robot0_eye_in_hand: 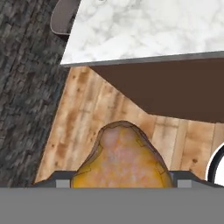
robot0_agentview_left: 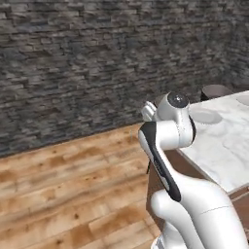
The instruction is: Take the chicken drumsticks from the pan and place one on each plate on the dining counter.
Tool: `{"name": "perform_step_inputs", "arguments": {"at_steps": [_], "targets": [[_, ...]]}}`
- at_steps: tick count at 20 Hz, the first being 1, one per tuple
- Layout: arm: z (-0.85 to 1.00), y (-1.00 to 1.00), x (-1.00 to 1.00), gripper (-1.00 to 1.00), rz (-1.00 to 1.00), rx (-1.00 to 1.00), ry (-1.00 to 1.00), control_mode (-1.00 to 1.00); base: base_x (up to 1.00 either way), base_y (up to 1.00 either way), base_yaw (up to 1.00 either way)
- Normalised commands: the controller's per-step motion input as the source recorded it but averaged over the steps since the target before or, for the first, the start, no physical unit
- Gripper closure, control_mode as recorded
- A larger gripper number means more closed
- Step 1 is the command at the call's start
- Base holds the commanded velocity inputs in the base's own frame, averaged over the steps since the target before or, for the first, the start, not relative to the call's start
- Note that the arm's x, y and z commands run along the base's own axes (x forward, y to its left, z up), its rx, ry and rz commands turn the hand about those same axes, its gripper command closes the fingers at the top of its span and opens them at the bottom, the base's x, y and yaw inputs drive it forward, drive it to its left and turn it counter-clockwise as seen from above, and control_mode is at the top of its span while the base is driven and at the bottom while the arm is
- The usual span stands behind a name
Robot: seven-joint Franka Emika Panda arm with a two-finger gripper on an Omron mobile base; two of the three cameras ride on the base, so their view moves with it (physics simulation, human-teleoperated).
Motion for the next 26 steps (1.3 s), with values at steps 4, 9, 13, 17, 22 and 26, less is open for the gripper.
{"name": "perform_step_inputs", "arguments": {"at_steps": [4, 9, 13, 17, 22, 26], "targets": [[0.00, 0.00, 0.00, 1.00, 0.00, 0.00, 0.00, 1.00, 0.45, 0.32, -0.85], [0.00, 0.00, 0.00, 1.00, 0.00, 0.00, 0.00, 1.00, 0.60, 0.51, -0.81], [0.00, 0.00, 0.00, 1.00, 0.00, 0.00, 0.00, 1.00, 0.86, 0.88, -0.69], [0.00, 0.00, 0.00, 1.00, 0.00, 0.00, 0.00, 1.00, 0.86, 0.95, -0.67], [0.00, 0.00, 0.00, 1.00, 0.00, 0.00, 0.00, 1.00, 0.79, 0.99, -0.66], [0.00, 0.00, 0.00, 1.00, 0.00, 0.00, 0.00, 1.00, 0.63, 1.00, -0.61]]}}
